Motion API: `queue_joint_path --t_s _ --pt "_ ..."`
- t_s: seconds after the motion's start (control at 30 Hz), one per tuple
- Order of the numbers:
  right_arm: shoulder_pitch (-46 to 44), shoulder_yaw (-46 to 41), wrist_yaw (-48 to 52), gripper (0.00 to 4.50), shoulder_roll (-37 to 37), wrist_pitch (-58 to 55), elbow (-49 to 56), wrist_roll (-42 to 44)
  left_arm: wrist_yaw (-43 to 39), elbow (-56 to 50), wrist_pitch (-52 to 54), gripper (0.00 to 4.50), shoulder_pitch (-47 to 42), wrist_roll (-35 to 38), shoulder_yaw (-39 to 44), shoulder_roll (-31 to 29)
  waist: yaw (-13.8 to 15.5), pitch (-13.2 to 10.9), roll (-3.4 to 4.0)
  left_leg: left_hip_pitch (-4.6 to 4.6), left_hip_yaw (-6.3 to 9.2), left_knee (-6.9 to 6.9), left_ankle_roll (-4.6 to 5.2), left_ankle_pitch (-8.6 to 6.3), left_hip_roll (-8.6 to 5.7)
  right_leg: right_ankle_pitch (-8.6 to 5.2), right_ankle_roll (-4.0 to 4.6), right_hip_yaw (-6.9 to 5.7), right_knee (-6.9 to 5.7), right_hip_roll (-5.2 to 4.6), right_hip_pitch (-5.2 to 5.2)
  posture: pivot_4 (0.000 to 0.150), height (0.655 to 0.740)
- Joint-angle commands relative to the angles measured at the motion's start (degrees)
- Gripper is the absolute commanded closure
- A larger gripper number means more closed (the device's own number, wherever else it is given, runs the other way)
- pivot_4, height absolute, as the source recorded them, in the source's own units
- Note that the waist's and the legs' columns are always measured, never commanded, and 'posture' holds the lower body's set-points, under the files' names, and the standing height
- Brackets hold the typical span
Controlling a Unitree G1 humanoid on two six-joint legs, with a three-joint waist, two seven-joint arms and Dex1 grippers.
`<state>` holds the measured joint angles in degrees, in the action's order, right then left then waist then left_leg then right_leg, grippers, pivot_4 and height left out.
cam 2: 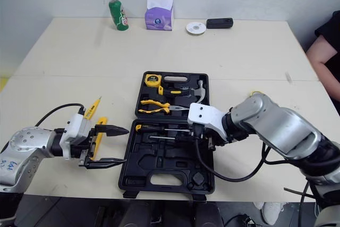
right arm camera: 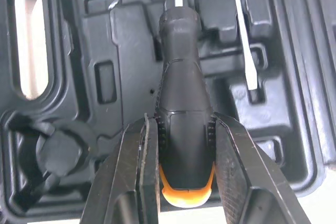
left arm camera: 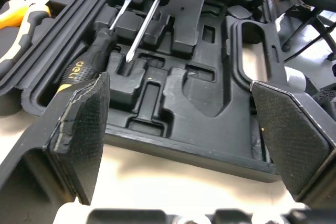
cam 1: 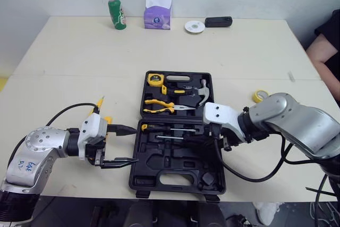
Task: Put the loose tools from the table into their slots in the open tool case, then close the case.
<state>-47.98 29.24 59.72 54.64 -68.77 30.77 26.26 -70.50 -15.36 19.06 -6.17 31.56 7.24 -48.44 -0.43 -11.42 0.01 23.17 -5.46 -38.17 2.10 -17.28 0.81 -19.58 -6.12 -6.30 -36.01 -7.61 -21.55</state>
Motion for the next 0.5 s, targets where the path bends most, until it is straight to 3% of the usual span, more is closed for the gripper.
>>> queue_joint_path --t_s 0.03,0.5 --pt "-1.20 1.10 0.04 3.52 -0.43 0.88 -0.23 -1.43 0.53 -2.17 0.40 0.00 0.28 1.19 2.27 -0.94 0.02 0.00 0.00 0.00 0.00 0.00 0.00 0.00 0.00 0.00 0.00 0.00 -0.01 0.00 0.00 0.150 0.7400" --pt "-0.98 2.88 1.05 3.52 0.37 2.91 -1.91 -4.52 1.85 -3.69 1.13 0.00 2.12 0.98 3.08 -0.53 0.07 0.01 -0.01 0.00 -0.01 0.00 0.01 0.00 -0.01 0.01 -0.01 -0.01 -0.03 0.02 0.01 0.150 0.7400"
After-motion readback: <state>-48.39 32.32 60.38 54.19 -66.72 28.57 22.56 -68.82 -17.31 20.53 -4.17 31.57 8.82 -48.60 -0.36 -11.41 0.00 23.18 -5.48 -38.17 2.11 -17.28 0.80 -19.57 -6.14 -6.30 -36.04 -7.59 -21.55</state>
